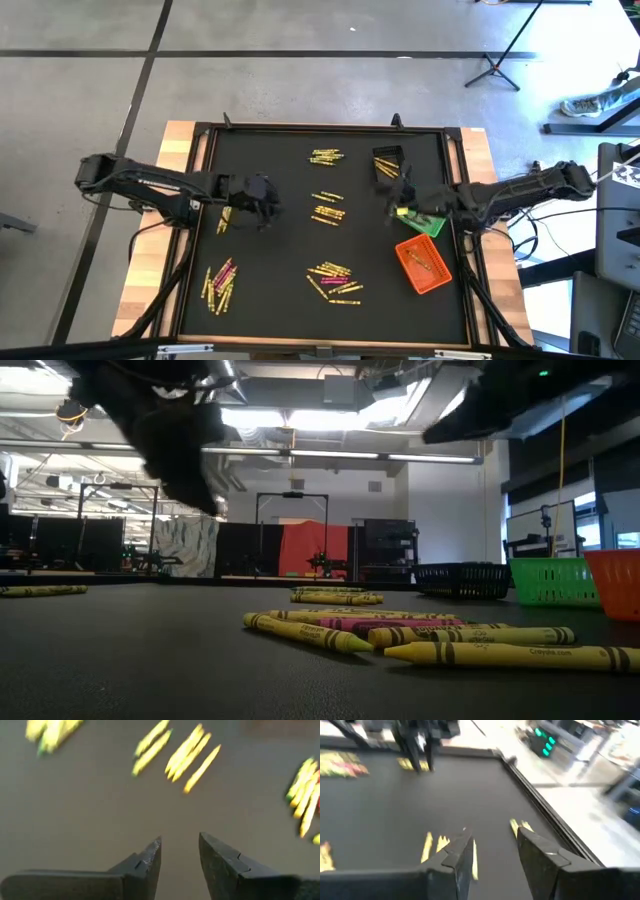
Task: Sort crayons
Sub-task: Put the yellow crayon into the black basket
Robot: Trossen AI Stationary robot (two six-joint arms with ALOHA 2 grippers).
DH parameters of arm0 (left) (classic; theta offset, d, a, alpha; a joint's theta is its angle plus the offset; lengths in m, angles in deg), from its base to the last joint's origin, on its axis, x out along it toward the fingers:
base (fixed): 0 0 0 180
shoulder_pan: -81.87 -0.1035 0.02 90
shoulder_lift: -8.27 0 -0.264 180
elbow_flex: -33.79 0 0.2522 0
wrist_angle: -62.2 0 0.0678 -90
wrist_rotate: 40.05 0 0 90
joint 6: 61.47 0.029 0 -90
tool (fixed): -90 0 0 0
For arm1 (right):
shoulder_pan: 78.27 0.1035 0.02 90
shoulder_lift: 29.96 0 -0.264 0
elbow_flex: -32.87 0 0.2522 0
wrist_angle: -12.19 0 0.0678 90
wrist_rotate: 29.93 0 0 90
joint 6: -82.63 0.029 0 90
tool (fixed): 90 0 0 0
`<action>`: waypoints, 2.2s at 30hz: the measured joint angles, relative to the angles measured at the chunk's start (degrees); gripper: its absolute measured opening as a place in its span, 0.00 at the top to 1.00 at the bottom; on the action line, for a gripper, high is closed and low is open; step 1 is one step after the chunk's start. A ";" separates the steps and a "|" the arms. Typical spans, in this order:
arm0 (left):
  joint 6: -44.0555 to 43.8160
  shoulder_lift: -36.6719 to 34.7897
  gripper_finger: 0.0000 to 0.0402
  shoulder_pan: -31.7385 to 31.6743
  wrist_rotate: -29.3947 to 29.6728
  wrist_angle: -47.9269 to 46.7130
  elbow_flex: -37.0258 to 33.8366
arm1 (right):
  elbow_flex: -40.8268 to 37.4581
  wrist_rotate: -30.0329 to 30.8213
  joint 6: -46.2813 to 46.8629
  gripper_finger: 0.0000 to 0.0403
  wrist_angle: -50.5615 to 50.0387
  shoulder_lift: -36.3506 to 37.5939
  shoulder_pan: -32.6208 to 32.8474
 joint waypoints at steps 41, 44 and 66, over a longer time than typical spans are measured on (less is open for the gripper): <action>-32.16 1.80 0.72 -6.38 -9.14 -27.47 -9.61 | -1.65 -26.89 -14.36 0.63 26.13 -8.86 -16.28; -31.73 1.78 0.72 -6.38 -9.26 -26.72 -9.90 | -1.65 -26.89 -14.36 0.63 25.98 -8.86 -16.28; -22.11 1.90 0.97 -6.15 -7.51 -23.58 -6.49 | -1.61 -21.94 -10.75 0.52 15.81 -8.67 -16.28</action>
